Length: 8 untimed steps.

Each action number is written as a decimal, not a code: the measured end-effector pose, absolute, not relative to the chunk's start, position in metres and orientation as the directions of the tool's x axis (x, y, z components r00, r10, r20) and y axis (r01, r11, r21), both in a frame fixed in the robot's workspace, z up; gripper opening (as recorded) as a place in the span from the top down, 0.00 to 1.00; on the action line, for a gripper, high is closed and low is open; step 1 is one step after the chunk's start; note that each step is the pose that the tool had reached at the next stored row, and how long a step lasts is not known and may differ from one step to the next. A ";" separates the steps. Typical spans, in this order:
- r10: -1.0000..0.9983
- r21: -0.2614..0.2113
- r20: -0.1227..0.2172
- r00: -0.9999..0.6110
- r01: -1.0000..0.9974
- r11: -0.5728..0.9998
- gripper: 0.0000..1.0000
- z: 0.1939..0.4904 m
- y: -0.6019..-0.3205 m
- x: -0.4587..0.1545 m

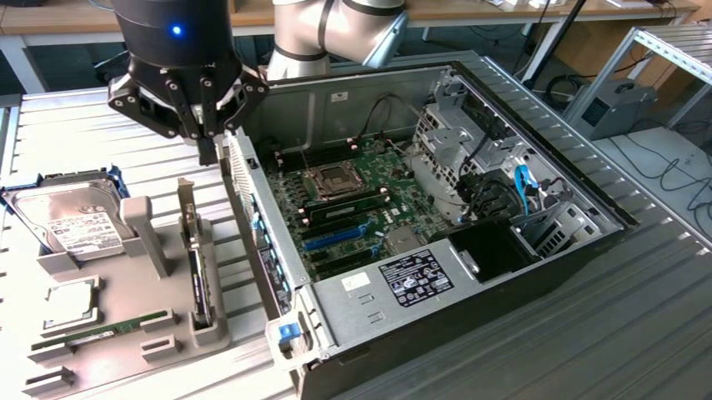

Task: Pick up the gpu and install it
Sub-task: 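Reach for the gpu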

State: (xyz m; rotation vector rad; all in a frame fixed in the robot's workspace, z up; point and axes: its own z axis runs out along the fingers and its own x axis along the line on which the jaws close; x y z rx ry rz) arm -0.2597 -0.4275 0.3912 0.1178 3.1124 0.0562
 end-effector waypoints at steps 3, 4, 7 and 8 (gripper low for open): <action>0.076 0.037 -0.025 -0.997 0.075 0.996 0.89 0.391 -0.429 -0.260; 0.076 0.037 -0.025 -0.997 0.075 0.996 0.89 0.391 -0.430 -0.260; 0.076 0.037 -0.025 -0.997 0.075 0.996 0.89 0.391 -0.431 -0.260; 0.076 0.037 -0.025 -0.997 0.075 0.996 0.89 0.391 -0.432 -0.260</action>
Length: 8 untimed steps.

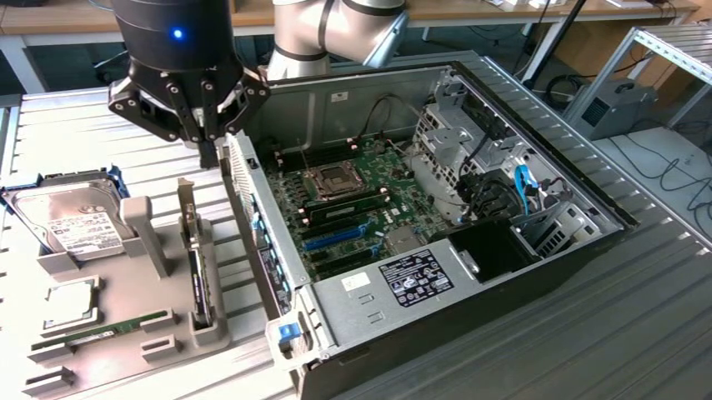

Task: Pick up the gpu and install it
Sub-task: 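Reach for the gpu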

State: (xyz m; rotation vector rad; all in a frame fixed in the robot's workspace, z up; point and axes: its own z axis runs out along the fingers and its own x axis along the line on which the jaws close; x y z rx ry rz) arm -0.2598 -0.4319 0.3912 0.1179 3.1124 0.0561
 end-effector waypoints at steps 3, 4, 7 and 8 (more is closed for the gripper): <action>0.076 0.037 -0.025 -0.997 0.075 0.996 0.89 0.391 -0.434 -0.260; 0.076 0.037 -0.025 -0.997 0.075 0.996 0.89 0.391 -0.434 -0.260; 0.076 0.037 -0.025 -0.997 0.075 0.996 0.89 0.391 -0.435 -0.260; 0.076 0.037 -0.025 -0.997 0.075 0.996 0.89 0.391 -0.436 -0.260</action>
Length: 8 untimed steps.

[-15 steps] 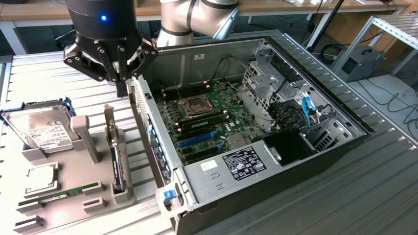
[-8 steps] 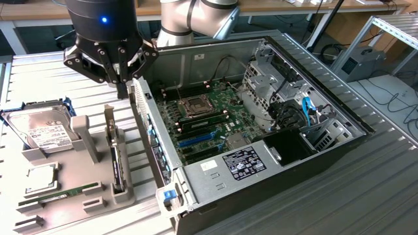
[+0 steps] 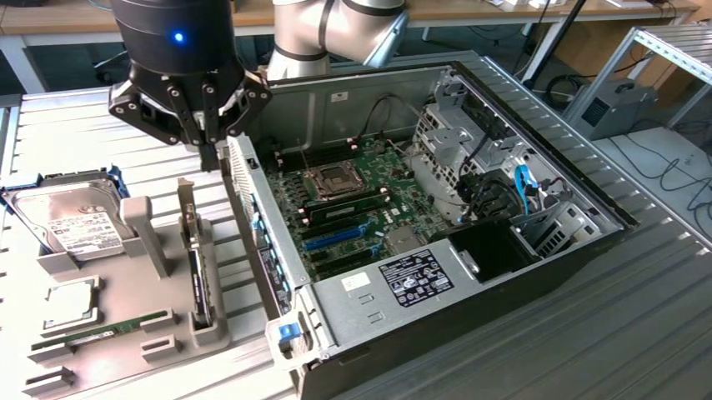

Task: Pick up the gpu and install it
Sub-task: 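Reach for the gpu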

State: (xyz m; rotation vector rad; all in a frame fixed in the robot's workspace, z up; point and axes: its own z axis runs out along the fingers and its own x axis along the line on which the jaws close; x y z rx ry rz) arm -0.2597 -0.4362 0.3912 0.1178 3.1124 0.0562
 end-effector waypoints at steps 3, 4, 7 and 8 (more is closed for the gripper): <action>0.076 0.037 -0.025 -0.997 0.075 0.996 0.89 0.391 -0.438 -0.260; 0.076 0.037 -0.025 -0.997 0.075 0.996 0.89 0.391 -0.439 -0.260; 0.076 0.037 -0.025 -0.997 0.075 0.996 0.89 0.391 -0.441 -0.260; 0.076 0.037 -0.025 -0.997 0.075 0.996 0.89 0.391 -0.441 -0.260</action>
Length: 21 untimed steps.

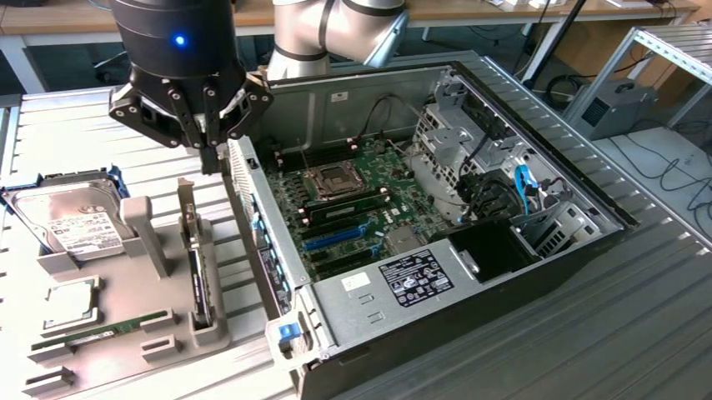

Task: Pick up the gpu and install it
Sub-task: 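Reach for the gpu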

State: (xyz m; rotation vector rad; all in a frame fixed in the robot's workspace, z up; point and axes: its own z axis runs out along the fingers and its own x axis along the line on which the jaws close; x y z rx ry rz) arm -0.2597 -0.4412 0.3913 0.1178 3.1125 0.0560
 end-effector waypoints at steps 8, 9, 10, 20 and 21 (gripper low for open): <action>0.076 0.037 -0.025 -0.997 0.075 0.996 0.89 0.391 -0.446 -0.260; 0.076 0.037 -0.025 -0.997 0.075 0.996 0.89 0.391 -0.447 -0.260; 0.076 0.037 -0.025 -0.997 0.075 0.996 0.89 0.391 -0.447 -0.260; 0.076 0.037 -0.025 -0.997 0.075 0.996 0.89 0.391 -0.453 -0.260; 0.076 0.037 -0.025 -0.997 0.075 0.996 0.89 0.391 -0.454 -0.260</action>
